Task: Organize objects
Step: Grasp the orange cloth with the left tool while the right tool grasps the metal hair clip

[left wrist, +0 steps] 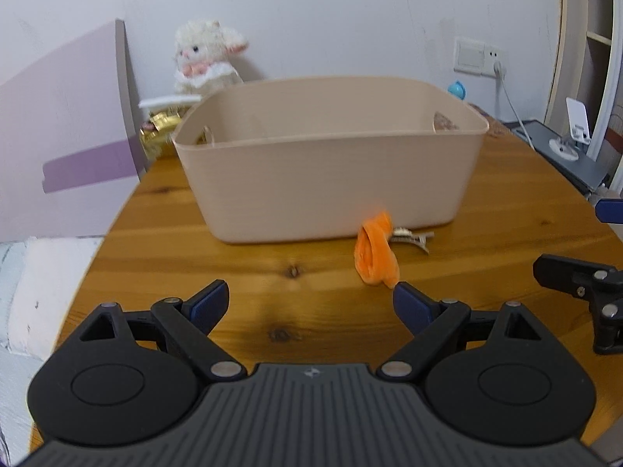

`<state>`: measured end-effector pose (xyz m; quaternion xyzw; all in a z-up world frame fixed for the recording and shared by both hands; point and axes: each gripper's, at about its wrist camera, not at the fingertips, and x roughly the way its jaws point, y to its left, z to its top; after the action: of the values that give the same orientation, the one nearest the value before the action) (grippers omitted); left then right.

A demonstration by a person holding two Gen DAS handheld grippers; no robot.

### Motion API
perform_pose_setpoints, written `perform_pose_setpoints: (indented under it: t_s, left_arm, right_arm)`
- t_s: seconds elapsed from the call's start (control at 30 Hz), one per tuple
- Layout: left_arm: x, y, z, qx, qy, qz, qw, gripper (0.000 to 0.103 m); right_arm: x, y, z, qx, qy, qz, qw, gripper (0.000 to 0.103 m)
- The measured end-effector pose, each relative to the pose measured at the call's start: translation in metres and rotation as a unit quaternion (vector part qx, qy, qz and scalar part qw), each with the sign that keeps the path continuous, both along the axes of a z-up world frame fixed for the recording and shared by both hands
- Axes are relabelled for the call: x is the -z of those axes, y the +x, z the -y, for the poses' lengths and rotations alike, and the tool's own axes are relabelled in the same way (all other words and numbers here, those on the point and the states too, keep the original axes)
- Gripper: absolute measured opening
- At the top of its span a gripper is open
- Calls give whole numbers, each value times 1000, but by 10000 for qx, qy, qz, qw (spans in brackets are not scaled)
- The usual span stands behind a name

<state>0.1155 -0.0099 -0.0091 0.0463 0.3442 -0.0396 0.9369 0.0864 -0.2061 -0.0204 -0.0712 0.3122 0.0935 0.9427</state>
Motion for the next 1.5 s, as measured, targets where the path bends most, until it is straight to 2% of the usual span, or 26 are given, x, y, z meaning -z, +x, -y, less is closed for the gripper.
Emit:
perform_pose_setpoints:
  t_s: [0.23,0.4,0.5,0.83,1.2,1.33,1.43,1.5]
  left_arm:
    - [25,15,7,99,-151,-346,9992,92]
    - [34,30,5,174,-462,-525,9974,92]
    - [37,40,7,182,-494,-581,9969,92]
    - [53,68,22,195,-349,-563,9976,92]
    - [59,92,11,88,-353,-475,9982,92]
    - [61,100,8,117,-235,-414,9988,91]
    - [61,101,5,112,-215,-342,9991,86]
    - [61,101,0,108,-227,-309,9992,78]
  right_arm:
    - [27,13,-3,-57,-318,-247,9992,103]
    - [42,29,-1,-93,-306,-456,9984,103]
    - [47,38,0,-116,-316,-528,9980,103]
    - [63,64,2,-219,-244,-643,9974,103]
    - [82,92,-10,-282,-61,-744,9968,103]
    - [85,101,-14,-264,54,-719,9970,103]
    - [88,106,-19,-265,161,-686,9972,103]
    - [89,109,-23,-272,177,-643,9974,102]
